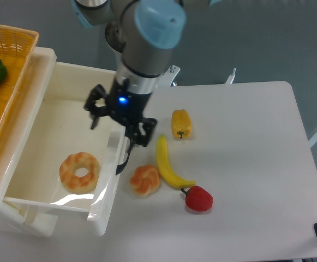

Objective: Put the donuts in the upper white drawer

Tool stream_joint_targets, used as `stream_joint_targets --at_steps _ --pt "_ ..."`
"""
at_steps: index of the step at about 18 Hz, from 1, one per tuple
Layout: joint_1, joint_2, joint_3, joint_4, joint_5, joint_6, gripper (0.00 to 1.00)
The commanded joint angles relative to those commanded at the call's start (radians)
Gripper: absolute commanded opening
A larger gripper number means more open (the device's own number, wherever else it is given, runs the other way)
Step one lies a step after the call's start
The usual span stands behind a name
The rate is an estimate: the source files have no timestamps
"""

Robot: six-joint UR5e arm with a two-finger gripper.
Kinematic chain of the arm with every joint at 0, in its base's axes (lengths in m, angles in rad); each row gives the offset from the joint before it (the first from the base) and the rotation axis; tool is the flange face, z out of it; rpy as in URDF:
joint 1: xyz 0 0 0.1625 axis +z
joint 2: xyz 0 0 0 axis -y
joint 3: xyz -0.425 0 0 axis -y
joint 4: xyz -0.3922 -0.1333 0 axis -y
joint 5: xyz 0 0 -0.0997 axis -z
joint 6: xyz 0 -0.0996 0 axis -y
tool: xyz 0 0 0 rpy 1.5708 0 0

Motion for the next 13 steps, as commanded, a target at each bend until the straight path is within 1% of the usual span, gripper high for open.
stream_joint_targets --at_steps 2,4,5,7,9,10,11,13 --pt "0.061 -0.011 -0.005 0.002 0.000 0.087 1.00" --pt "0.124 -0.038 -0.006 0.005 0.003 0.230 1.00" --pt "0.147 -0.055 -0.002 0.018 0.005 0.288 1.00" --pt "0.178 -0.083 0.000 0.084 0.008 0.354 1.00" --pt "0.183 -0.113 0.000 0.159 0.046 0.364 1.00" --pt "0.183 -0.130 0.000 0.185 0.079 0.365 1.00" --pt "0.183 -0.146 0.000 0.208 0.118 0.376 1.00" --pt "0.183 -0.172 -0.001 0.218 0.191 0.454 1.00"
